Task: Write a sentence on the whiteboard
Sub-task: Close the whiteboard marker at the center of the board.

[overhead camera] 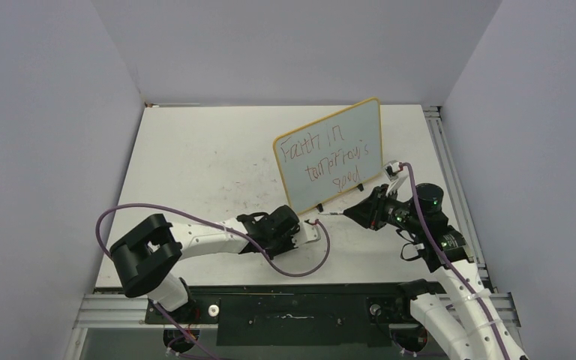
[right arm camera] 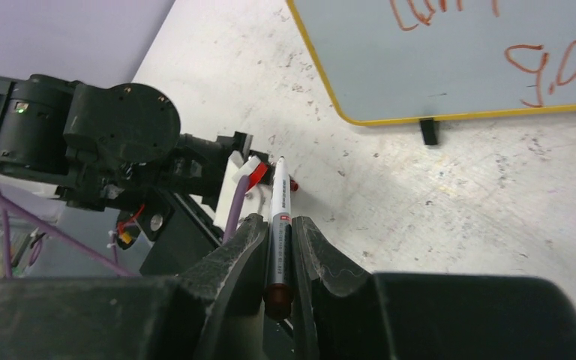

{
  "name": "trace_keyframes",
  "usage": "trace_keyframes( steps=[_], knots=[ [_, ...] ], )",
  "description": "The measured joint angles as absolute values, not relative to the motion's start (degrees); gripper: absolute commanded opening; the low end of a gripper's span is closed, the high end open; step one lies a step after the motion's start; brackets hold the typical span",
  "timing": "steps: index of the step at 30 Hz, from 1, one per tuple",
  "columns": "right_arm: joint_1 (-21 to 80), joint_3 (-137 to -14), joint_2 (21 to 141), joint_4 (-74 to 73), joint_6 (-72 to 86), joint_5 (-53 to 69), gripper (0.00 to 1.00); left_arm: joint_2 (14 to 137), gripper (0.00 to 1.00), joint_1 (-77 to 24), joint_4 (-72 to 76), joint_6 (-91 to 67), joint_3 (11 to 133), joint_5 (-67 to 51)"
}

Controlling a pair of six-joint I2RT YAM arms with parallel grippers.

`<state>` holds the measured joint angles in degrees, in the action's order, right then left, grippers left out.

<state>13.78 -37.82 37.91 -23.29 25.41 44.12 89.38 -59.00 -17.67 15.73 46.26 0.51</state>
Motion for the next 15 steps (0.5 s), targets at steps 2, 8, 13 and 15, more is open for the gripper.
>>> trace_keyframes(
  steps=[2,8,13,15],
  knots=[
    [13.8,-38.9,37.5,-24.7,24.7,41.7,0.05,89.4,0.00,-59.3,-17.6,16.0,46.3,0.9],
    [13.6,-40.5,36.6,-27.5,23.1,35.6,0.05,86.9,0.00,-59.5,-17.7,15.3,44.7,1.1],
    [13.5,-41.0,36.7,-29.7,20.9,35.2,0.05,79.8,0.00,-59.3,-18.7,12.3,44.4,0.1],
    [13.5,-41.3,37.2,-30.2,19.8,37.5,0.05,75.6,0.00,-58.7,-18.2,10.7,44.1,-1.8]
  ],
)
